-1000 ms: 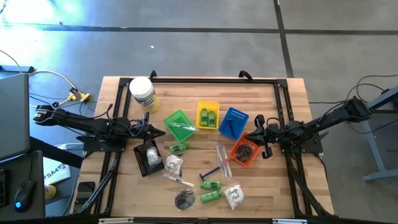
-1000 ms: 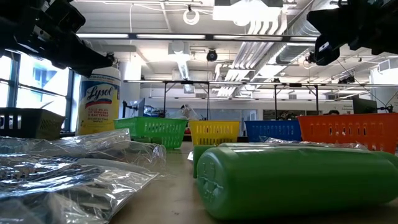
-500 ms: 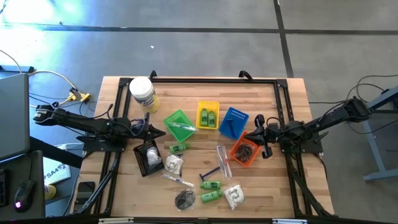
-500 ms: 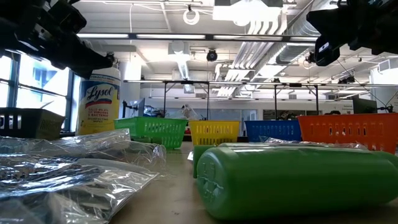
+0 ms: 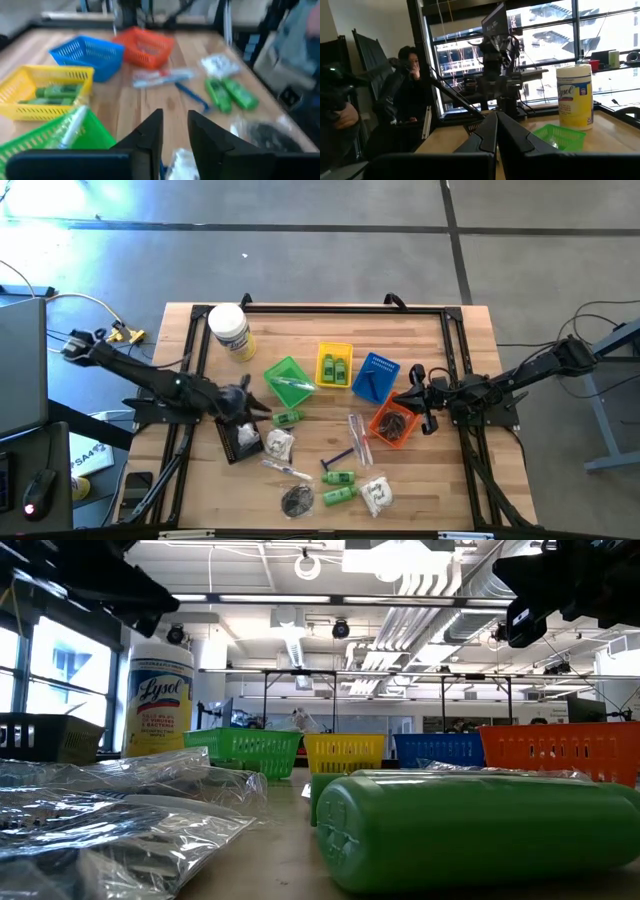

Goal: Pick & Place Travel size toiletries
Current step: Put the blue toothbrush into the green bin

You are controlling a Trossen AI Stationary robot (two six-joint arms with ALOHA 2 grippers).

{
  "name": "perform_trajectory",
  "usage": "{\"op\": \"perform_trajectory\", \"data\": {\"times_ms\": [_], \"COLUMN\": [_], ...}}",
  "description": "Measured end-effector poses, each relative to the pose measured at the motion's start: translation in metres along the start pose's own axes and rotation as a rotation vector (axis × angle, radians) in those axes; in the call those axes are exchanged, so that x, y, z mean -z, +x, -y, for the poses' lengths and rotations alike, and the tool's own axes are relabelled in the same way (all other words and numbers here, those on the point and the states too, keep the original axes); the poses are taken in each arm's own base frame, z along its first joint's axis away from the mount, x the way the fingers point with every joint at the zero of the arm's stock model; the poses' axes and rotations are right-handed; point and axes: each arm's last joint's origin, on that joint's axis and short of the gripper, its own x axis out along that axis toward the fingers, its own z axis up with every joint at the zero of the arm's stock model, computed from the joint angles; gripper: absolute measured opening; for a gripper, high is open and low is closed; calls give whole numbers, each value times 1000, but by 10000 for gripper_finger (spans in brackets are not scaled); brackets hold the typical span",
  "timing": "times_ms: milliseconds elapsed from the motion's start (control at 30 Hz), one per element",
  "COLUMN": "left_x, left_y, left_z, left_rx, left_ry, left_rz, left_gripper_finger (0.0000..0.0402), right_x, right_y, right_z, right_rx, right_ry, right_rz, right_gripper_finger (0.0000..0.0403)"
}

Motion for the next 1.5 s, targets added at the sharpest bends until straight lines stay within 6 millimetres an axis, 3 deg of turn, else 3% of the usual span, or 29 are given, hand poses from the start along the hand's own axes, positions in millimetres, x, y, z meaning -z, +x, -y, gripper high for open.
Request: {"op": "perform_trajectory", "data": {"times_ms": [200,433,600,833,1167,1500], "left_x": [-19,-26,-22,-8,-7,12], "left_y": [31,77,113,146,173,186], "left_z": [41,89,107,122,122,115], "left_rx": [78,128,128,178,206,223], "left_ry": [154,291,373,493,428,405], "left_rz": [-223,-466,-612,-715,-753,-833], "left_gripper_finger": [97,97,97,98,101,196], "right_x": [0,0,0,0,0,0], "right_y": [0,0,0,0,0,0], "right_z": [0,0,0,0,0,0], "right_rx": [0,0,0,-1,0,-1], "right_ry": [0,-1,-2,-3,-1,-1], "right_rz": [0,0,0,0,0,-1], "right_gripper_finger": [3,3,3,3,3,3]}}
